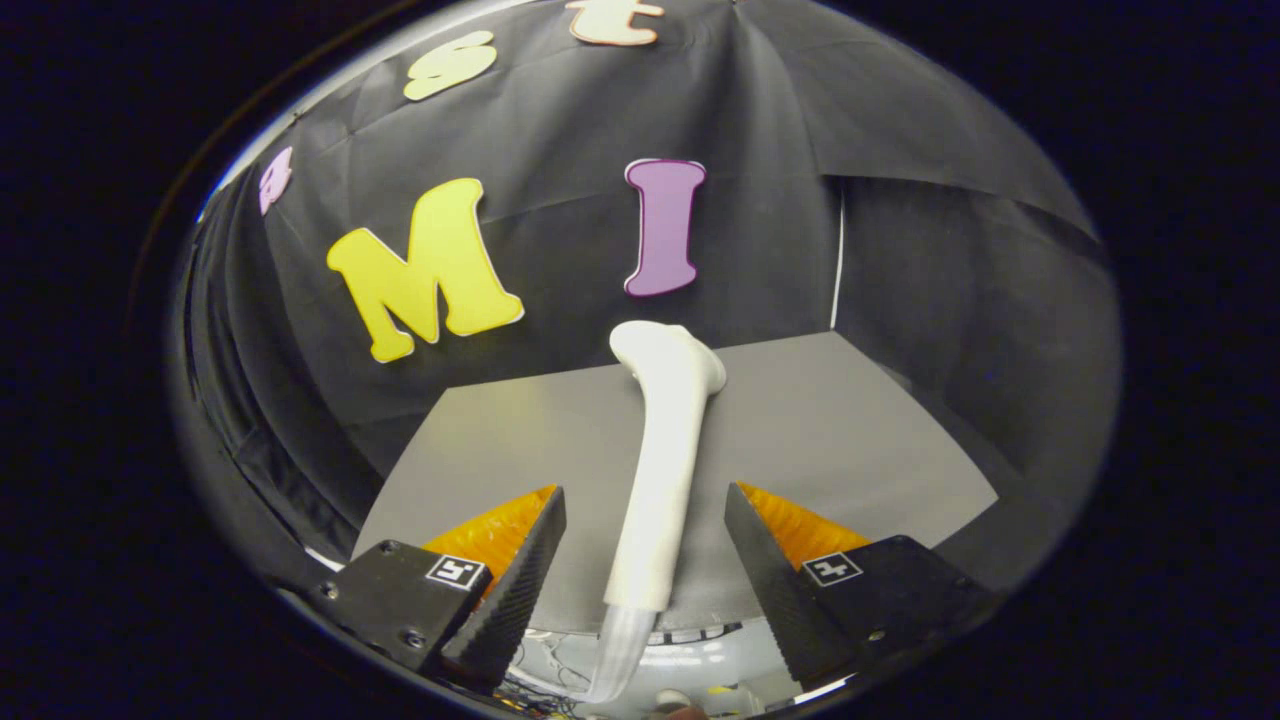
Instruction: Iron the clothes twice with a garment steamer, once on the left side and once on the right side.
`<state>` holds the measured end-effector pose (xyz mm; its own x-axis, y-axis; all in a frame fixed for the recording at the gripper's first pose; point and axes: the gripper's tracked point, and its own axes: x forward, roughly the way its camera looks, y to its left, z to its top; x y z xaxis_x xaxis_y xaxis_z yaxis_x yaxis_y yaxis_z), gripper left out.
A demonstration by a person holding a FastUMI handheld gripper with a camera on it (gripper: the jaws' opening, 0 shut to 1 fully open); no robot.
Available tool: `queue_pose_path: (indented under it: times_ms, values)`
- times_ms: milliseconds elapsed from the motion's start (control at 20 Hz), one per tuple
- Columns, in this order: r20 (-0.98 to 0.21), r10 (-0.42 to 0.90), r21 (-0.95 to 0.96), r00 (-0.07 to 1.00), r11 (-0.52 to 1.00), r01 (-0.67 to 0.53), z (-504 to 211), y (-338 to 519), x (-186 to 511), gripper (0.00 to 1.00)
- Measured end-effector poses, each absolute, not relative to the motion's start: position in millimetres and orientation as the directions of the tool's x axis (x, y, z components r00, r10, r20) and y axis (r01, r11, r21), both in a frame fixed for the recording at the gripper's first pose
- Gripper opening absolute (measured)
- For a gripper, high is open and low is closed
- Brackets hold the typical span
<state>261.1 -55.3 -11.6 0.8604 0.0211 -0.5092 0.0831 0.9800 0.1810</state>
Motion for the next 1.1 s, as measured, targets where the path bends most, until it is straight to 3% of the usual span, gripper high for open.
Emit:
queue_pose_path:
  times_ms: [500, 800, 850, 1100]
  values:
    - [-0.578, 0.056, 0.208, 0.814, 0.975, 0.081, -30.3, -54.5, 298.5, 0.97]
    - [-0.613, 0.067, 0.221, 0.787, 0.971, 0.089, -44.0, -53.4, 309.1, 0.8]
    - [-0.617, 0.059, 0.213, 0.784, 0.972, 0.095, -43.7, -57.8, 307.3, 0.7]
    - [-0.594, 0.018, 0.192, 0.804, 0.974, 0.12, -47.2, -61.2, 307.3, 0.49]
